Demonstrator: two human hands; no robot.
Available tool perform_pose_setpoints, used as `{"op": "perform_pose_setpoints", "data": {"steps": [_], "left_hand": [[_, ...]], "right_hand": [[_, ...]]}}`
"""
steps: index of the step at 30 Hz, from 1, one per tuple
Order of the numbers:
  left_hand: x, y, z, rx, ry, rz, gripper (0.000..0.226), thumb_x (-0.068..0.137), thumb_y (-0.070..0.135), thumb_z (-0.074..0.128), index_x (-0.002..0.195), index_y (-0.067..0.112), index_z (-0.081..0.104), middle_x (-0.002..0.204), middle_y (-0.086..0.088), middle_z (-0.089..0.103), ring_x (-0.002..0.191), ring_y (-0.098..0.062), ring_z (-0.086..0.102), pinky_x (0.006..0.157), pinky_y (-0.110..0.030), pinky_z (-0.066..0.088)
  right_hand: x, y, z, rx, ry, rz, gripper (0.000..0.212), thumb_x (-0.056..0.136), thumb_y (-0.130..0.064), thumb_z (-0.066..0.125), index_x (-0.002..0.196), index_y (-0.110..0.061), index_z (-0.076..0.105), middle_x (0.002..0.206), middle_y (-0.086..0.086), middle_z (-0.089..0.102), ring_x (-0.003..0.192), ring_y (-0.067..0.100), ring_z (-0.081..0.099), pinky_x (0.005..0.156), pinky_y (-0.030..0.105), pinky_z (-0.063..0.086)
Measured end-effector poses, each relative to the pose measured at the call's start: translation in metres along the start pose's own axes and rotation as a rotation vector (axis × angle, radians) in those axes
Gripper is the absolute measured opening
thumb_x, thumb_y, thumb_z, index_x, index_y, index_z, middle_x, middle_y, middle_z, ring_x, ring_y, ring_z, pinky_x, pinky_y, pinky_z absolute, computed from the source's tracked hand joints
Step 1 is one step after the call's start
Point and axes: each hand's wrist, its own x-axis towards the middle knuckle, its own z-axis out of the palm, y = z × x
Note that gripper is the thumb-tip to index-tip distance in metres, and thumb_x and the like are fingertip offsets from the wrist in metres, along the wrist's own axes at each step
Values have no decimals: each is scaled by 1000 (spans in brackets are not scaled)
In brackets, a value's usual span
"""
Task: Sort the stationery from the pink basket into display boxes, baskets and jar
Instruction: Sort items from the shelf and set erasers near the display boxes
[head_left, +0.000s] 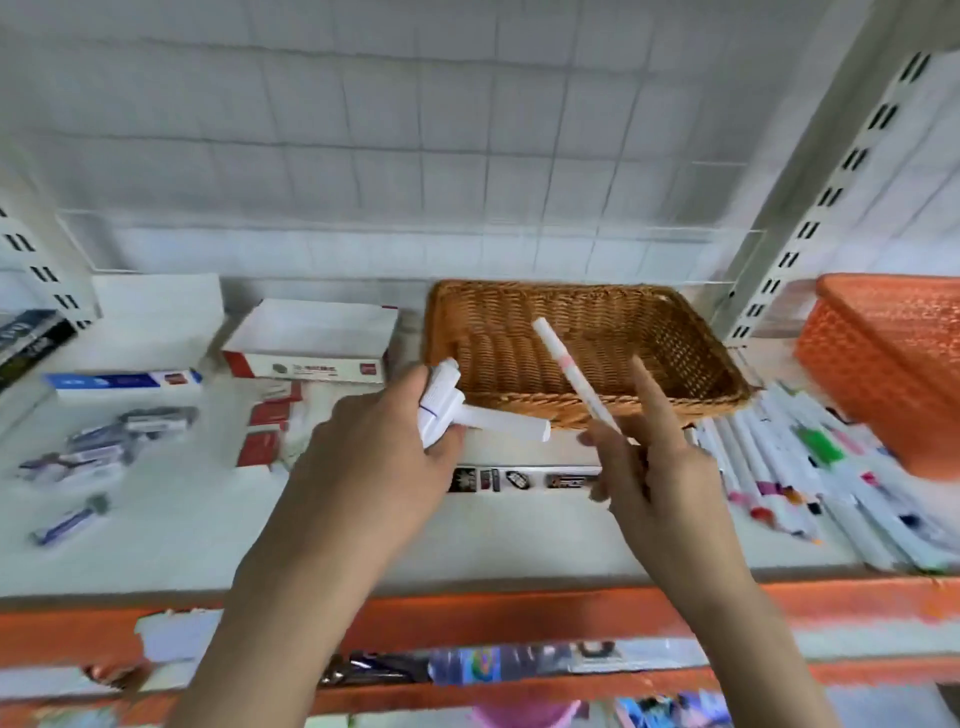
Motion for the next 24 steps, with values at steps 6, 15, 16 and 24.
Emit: {"op": "perform_pose_setpoints", "data": {"steps": [6, 15, 16, 24], "left_hand": [[-13, 100, 59, -46, -79, 92, 29, 88, 45, 54, 82, 37, 27, 78, 3, 51, 72, -21, 48, 57, -32, 36], [-17, 142, 105, -42, -164, 50, 21, 87, 36, 52, 85, 35, 32, 80, -1, 50, 69, -24, 47, 57, -32, 37], [-17, 145, 108, -40, -163, 43, 19, 88, 34, 52, 85, 33, 33, 79, -2, 50, 68, -23, 47, 57, -31, 36], [-18, 152, 117, 13, -151, 29, 22, 90, 33, 52, 93, 32, 30, 72, 4, 43, 63, -19, 45, 52, -28, 35]], "right_hand": [[-11, 74, -86, -202, 193, 175, 33, 86, -22, 47, 111, -7, 62, 50, -2, 51, 43, 18, 48, 45, 28, 31], [-24, 145, -111, -458, 60, 214, 48, 87, -38, 36, 101, -6, 68, 102, 18, 62, 96, 41, 55, 84, 38, 33], [-23, 136, -116, -353, 89, 167, 46, 90, -40, 37, 99, -8, 69, 100, 12, 64, 94, 36, 55, 81, 36, 34], [-23, 101, -118, -118, -179, -81, 43, 88, -58, 39, 97, -25, 66, 62, -19, 50, 53, 3, 46, 45, 18, 34]]}}
